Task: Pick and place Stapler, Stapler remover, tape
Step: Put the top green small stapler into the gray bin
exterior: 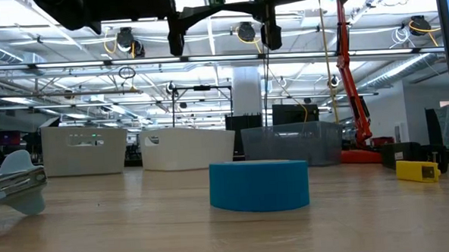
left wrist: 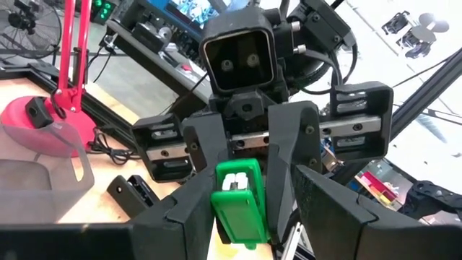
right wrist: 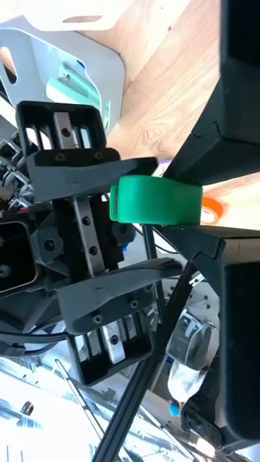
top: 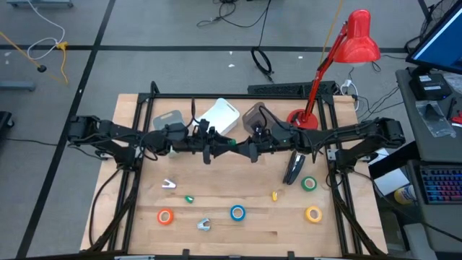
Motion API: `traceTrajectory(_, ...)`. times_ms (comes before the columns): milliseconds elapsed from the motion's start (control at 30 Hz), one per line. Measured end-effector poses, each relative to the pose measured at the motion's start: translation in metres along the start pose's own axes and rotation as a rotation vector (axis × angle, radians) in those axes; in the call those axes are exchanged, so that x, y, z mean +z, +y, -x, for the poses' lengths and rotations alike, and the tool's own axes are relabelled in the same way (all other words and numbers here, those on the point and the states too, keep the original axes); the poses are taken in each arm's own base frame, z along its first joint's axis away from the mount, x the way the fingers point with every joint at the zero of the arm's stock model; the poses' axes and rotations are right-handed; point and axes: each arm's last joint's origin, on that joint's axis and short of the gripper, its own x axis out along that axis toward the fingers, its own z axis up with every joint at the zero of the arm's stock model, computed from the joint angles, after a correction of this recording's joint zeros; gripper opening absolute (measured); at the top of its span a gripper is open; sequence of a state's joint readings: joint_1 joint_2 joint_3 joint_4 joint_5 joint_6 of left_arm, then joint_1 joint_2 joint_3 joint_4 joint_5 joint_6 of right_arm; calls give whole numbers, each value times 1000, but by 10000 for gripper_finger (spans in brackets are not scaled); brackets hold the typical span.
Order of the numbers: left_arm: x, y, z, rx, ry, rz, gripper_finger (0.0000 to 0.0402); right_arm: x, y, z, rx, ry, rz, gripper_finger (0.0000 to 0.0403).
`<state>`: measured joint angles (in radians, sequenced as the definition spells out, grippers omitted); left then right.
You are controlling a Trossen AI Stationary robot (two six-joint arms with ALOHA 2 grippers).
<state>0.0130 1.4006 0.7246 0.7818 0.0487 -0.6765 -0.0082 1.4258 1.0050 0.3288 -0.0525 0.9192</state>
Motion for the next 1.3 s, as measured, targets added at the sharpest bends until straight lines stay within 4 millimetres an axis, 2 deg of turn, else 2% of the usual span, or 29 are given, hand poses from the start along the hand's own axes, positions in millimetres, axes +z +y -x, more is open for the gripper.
traceTrajectory(400,0,0,0,-3,1,3,182,-1,0,0,-1,7,0,70)
traceTrajectory(700,0,0,0,-4,6,-12,90,-1,1,0,8,11,10,70)
traceTrajectory(833,0,0,0,-8,9,-9,67,-1,1,0,7,12,19,70)
traceTrajectory(1067,0,0,0,-8,9,-5,69,0,1,0,8,8,26,72)
traceTrajectory(1300,0,0,0,-16,8,-17,62,-1,1,0,23,28,53,97)
